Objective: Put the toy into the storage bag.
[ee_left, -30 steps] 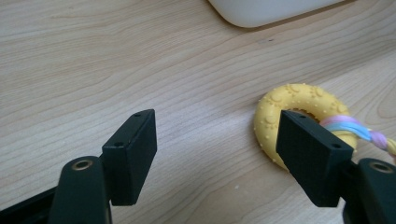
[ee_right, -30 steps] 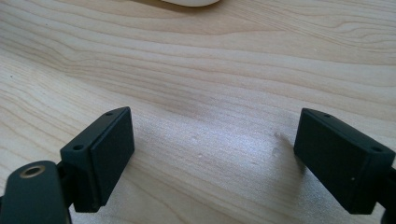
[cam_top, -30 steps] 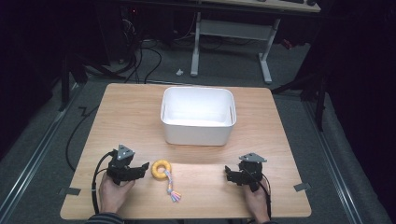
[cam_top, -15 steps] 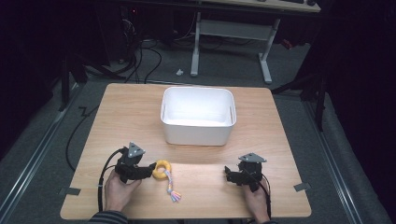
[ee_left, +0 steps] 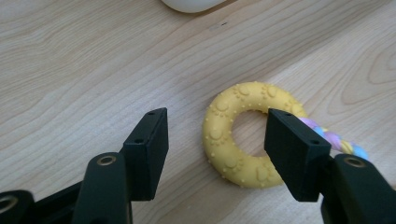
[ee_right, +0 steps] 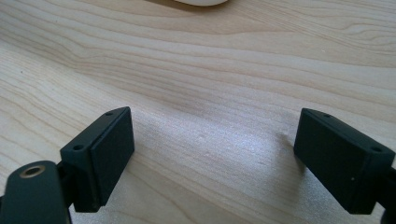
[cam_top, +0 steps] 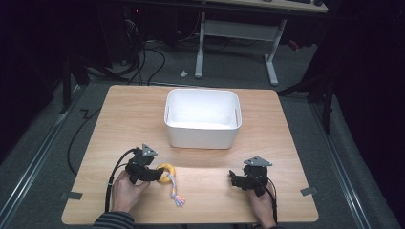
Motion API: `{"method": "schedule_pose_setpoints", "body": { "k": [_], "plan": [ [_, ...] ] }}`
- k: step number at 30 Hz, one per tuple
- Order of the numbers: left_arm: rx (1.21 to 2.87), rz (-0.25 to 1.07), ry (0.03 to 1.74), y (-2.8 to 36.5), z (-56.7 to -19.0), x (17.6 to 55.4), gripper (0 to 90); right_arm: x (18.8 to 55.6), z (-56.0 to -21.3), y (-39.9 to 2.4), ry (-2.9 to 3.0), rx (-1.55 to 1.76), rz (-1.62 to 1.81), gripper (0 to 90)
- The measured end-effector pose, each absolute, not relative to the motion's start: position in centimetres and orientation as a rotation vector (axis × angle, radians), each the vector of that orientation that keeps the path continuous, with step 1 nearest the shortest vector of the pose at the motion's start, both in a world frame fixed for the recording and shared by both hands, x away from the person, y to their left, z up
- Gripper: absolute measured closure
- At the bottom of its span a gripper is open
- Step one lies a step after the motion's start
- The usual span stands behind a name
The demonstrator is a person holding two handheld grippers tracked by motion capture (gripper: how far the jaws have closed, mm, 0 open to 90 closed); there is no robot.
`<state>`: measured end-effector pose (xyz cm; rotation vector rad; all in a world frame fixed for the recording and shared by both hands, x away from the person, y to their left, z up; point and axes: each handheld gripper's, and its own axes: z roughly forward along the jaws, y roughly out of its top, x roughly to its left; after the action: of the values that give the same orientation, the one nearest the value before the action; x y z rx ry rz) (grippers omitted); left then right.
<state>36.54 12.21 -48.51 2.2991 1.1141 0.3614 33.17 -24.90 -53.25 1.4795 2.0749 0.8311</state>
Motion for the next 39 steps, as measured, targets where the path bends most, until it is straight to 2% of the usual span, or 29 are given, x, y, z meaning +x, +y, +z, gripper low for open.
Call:
{"method": "schedule_pose_setpoints", "body": {
  "k": [12, 23, 33, 39],
  "plan": [
    [2.359, 0.348, 1.152, 11.1, -49.5, 37.4, 44.7, 33.1, -53.3, -24.8, 2.082, 1.473, 0.834, 12.3],
    [2.409, 0.34, 1.151, 10.6, -50.1, 37.7, 53.1, 33.1, -53.3, -24.8, 2.084, 1.469, 0.834, 12.3],
    [2.418, 0.307, 1.15, 10.4, -50.3, 37.8, 64.6, 33.1, -53.3, -24.8, 2.085, 1.469, 0.834, 12.3],
    [2.415, 0.296, 1.161, 10.5, -50.3, 37.9, 66.0, 33.1, -53.3, -24.8, 2.087, 1.466, 0.836, 12.3]
  ]
}}
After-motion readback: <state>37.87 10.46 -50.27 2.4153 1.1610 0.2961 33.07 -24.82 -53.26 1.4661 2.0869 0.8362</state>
